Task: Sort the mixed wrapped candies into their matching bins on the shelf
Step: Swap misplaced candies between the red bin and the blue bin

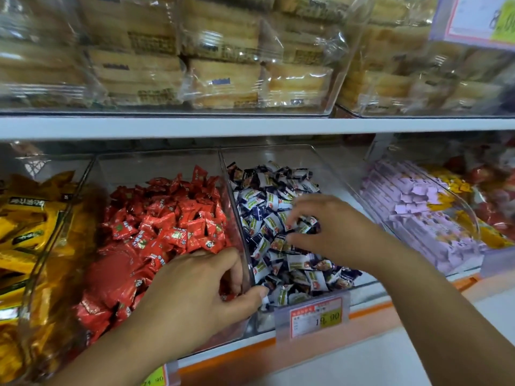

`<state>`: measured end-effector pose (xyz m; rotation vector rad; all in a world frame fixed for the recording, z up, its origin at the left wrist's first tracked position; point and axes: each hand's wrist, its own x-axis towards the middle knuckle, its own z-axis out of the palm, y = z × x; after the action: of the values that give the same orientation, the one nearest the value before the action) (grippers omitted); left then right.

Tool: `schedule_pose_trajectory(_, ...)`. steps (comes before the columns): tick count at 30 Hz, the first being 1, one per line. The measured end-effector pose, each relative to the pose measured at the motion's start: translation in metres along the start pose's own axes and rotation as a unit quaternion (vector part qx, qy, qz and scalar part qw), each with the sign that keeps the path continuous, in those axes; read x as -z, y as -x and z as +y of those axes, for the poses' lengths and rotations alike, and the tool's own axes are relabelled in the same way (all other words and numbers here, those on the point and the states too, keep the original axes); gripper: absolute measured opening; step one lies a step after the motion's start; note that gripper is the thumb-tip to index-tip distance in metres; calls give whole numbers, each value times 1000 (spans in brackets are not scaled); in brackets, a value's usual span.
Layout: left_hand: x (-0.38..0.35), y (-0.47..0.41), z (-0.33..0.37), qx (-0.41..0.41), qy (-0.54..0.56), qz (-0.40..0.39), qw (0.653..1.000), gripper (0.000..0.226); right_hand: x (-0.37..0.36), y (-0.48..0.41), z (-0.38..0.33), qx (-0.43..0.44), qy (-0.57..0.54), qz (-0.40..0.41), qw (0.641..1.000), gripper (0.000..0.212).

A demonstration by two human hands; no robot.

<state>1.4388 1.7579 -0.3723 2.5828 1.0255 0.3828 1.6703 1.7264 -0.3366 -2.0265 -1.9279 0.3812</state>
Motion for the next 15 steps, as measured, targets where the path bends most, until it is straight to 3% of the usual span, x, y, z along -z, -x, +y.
schedule_pose_trajectory(1, 0, 0, 0, -1, 4, 0, 1000, 61, -9, -4, -7, 36, 6, 21, 999, 35)
schedule_pose_trajectory(3, -1, 0, 0, 0, -2, -1, 1000, 61, -31, -14, -16, 89, 56, -14, 994, 54)
schedule_pose_trajectory(6, -2, 0, -2, 3, -9, 6, 1000, 61, -52, -30, -13, 58, 130, -83, 986, 66)
schedule_pose_trajectory(10, -3, 0, -4, -1, -1, 10, 1000, 61, -21, -39, -1, -31, 187, -115, 975, 51)
schedule_pose_trajectory(12, -4, 1, -6, -1, 4, 20, 1000, 61, 1, -34, 1, -66, 138, -158, 975, 49)
schedule_pose_trajectory(13, -5, 1, -6, -1, 2, 25, 1000, 62, 7, -33, 0, -68, 89, -153, 982, 45)
schedule_pose_trajectory(15, -6, 1, -6, 0, -3, 31, 1000, 63, 4, -40, -8, -30, 20, -68, 997, 35)
